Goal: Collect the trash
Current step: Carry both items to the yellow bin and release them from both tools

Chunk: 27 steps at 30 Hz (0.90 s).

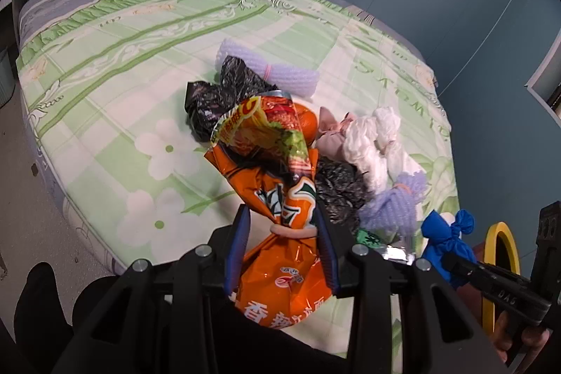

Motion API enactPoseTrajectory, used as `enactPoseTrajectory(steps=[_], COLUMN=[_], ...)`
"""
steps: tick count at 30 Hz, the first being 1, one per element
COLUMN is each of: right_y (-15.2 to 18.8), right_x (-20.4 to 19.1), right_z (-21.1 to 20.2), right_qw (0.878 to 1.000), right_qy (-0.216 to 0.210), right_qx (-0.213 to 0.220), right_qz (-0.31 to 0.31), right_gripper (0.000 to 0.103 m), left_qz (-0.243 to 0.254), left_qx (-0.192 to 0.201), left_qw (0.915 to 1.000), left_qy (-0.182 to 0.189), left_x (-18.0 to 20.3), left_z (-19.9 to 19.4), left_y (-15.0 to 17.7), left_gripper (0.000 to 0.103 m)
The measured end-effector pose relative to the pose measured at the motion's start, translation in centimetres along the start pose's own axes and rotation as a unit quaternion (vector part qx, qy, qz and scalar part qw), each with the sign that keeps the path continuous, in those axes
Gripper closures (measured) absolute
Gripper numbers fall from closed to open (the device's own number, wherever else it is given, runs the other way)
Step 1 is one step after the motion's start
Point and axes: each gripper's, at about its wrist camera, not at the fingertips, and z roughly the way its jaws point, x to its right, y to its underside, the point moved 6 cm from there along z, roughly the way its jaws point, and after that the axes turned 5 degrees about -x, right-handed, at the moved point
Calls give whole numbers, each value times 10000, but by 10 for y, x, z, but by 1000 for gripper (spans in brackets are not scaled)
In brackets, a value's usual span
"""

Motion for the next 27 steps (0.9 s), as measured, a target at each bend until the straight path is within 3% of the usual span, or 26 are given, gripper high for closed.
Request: enactPoseTrajectory(steps=[17, 27], right_y=[7, 12], right_x=[16, 40], right_z=[-75, -115], right_qw=[9974, 9933], right_qy=[-135, -99], right_qx=[702, 1129], right_qz=[81, 245], right_gripper=[87, 87], left_qz=[529, 928], left_qx=[722, 782], left_qw=[9955, 9910], left_qy=[326, 568], left_x=[51, 96], left_z=[-72, -91], left_y=[4, 14], left_gripper=[68, 68])
